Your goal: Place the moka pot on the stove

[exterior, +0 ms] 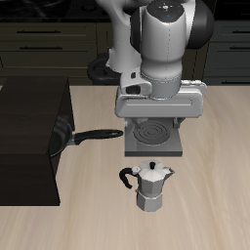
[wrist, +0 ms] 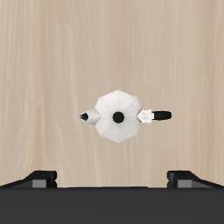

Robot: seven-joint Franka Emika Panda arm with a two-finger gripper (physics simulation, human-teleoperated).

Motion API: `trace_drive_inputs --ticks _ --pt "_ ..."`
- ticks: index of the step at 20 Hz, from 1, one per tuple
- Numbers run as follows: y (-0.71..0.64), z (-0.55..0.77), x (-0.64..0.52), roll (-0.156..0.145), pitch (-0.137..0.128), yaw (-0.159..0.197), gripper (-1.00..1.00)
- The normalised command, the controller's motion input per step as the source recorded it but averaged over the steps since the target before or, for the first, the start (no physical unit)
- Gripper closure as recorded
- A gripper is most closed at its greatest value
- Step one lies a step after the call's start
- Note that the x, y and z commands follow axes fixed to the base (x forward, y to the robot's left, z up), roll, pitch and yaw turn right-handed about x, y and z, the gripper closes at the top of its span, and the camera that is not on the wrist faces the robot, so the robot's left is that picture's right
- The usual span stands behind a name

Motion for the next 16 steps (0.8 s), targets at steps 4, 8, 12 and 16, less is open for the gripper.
trace_drive_inputs --ticks 4,8,12,16 --pt "-0.07 -0.02 0.06 -0.014 -0.006 -0.027 -1.00" --pt "-0.01 -0.14 -0.02 0.019 -0.027 0.041 -1.00" --pt "0.00 -0.10 0.03 -0.015 -0.006 0.016 -1.00" --pt "0.01 -0.27 0.03 0.014 0.013 0.008 -1.00"
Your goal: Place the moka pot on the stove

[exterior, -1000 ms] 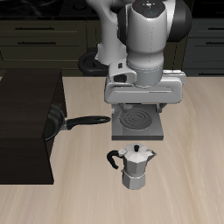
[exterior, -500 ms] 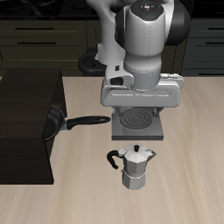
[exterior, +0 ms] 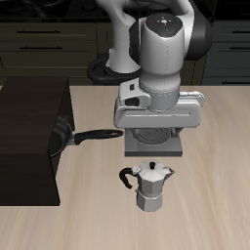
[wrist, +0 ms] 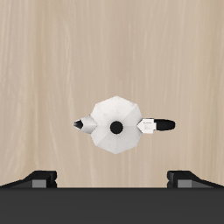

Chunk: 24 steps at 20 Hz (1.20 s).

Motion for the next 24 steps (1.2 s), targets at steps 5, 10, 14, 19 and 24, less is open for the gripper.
trace_drive_inputs --ticks 5,10,14,19,24 --pt "-0.04 -0.15 0.00 0.000 -0.008 -0.007 -1.00" --pt "-0.05 -0.15 -0.04 -0.008 -0.016 -0.005 -1.00" --pt "-0.04 -0.14 -0.03 -0.009 -0.022 0.004 -1.00" --pt "0.02 -0.21 -0.01 0.002 -0.011 0.015 -1.00" --pt "-0.02 -0.19 -0.02 -0.013 0.001 -0.011 -1.00"
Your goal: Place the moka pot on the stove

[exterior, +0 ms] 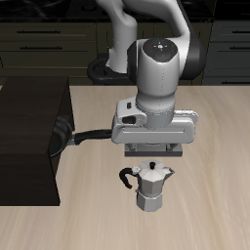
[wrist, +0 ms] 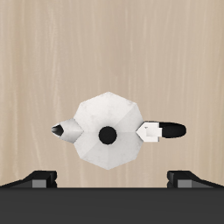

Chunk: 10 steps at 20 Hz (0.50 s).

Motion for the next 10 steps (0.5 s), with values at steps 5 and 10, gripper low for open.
trace_drive_inputs --ticks 5,10 --pt "-0.02 -0.21 -0.06 0.000 -0.013 0.021 -1.00" --pt "0.05 -0.19 -0.05 0.013 0.017 0.011 -1.00"
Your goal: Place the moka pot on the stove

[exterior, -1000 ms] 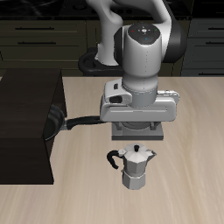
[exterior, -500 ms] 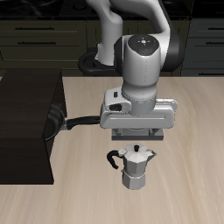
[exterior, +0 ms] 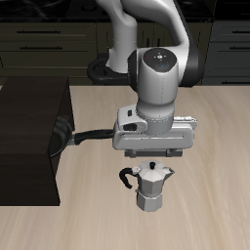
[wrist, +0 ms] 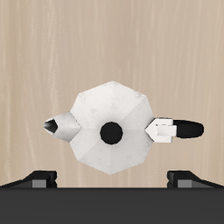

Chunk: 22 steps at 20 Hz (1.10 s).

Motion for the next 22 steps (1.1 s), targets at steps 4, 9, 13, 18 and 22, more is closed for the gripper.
trace_drive_inputs --ticks 4,9,13,18,22 --pt "0.06 -0.13 -0.02 0.008 0.002 0.012 -1.00" --pt "-0.06 -0.09 0.02 -0.005 0.016 -0.011 -1.00" --pt "-0.02 -0.05 0.03 -0.002 -0.002 0.000 -1.00" --pt "-0.02 -0.12 0.03 0.002 0.018 -0.005 -1.00" --pt "0.11 -0.13 0.01 0.022 0.017 0.000 -1.00"
